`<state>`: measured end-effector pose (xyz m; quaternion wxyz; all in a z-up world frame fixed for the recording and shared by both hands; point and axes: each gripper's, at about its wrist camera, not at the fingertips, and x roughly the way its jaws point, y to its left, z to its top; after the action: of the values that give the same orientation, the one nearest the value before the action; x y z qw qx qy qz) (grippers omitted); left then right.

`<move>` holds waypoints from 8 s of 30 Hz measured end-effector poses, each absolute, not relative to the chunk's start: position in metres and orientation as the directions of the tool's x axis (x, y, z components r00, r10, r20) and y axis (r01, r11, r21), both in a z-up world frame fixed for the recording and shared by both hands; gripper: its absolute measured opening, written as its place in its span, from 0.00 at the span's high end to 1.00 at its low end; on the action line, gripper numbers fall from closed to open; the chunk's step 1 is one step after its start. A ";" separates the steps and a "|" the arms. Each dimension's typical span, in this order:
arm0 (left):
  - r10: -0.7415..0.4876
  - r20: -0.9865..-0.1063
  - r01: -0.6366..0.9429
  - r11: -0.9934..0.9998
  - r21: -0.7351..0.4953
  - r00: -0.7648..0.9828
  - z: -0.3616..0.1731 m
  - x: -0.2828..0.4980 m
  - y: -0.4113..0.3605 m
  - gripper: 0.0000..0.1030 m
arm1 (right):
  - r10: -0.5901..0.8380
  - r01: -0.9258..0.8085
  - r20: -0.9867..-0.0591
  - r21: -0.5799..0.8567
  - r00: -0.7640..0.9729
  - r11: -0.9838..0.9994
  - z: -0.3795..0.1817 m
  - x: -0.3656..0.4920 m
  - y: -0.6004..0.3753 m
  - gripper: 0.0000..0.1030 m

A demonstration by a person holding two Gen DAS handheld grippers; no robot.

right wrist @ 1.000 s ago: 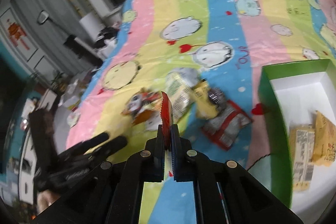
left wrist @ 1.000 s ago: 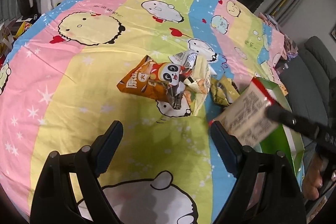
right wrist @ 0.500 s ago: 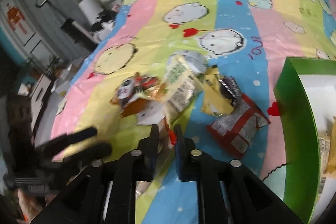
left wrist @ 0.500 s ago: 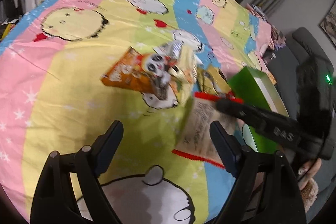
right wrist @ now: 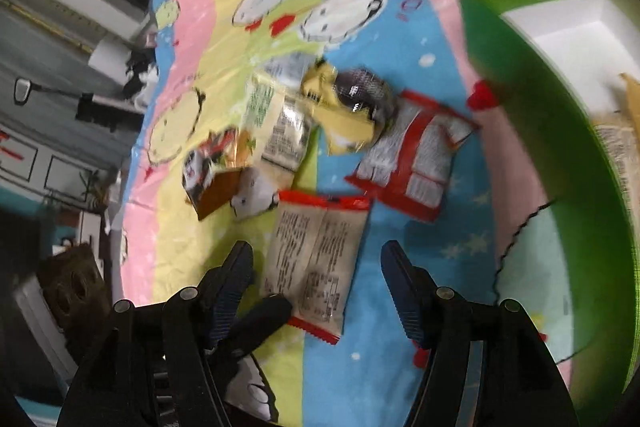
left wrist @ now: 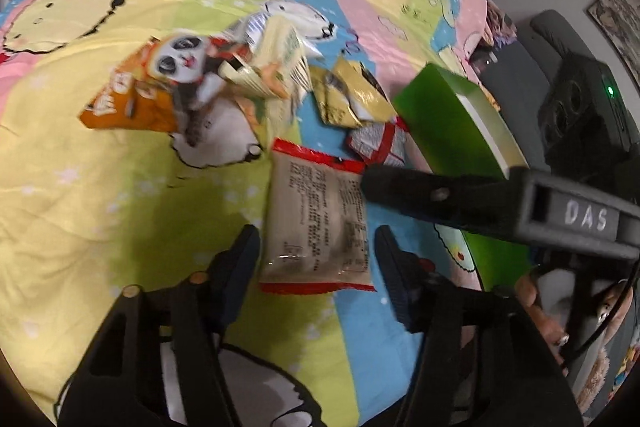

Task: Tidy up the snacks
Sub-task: 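Grasp the clear red-edged packet with the right tool, then lift the red-edged packet and carry it over the green box, then lower the red-edged packet into the box and open the right tool, then withdraw the right tool toward the yellow-and-black snack bag on the pile, then grasp the yellow-and-black snack bag with the right tool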

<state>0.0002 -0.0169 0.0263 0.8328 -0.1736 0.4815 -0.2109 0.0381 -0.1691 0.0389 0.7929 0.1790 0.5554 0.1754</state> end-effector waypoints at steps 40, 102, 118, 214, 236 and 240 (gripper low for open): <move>-0.425 -0.608 0.302 0.905 -0.299 0.670 0.132 -0.035 -0.089 0.66 | 0.492 -0.268 -0.640 0.420 0.590 0.867 0.134 -0.015 -0.208 0.44; -0.533 -0.769 0.498 0.803 -0.329 0.351 0.078 0.033 -0.283 0.65 | 0.308 0.195 -0.740 0.506 0.598 0.840 0.067 0.017 -0.401 0.44; -0.512 -0.800 0.493 0.807 -0.324 0.313 0.065 0.040 -0.294 0.64 | 0.290 0.248 -0.773 0.494 0.565 0.834 0.053 0.023 -0.409 0.44; -0.278 -0.742 -0.058 0.918 -0.392 0.610 0.049 -0.012 0.046 0.08 | 0.419 -0.230 -0.805 0.352 0.421 0.907 0.067 0.020 -0.156 0.77; -0.499 -0.740 0.184 0.863 -0.470 0.451 0.025 -0.012 -0.035 0.40 | 0.570 -0.173 -0.774 0.544 0.276 0.821 0.031 0.025 -0.168 0.49; -0.518 -0.731 0.195 0.852 -0.486 0.444 0.020 -0.011 -0.039 0.48 | 0.584 -0.168 -0.768 0.560 0.263 0.811 0.025 0.028 -0.169 0.46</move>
<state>-0.0110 -0.0395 0.0204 0.8330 -0.1676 0.4818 -0.2142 0.0277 -0.1685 0.0254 0.7724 0.1870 0.5560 0.2436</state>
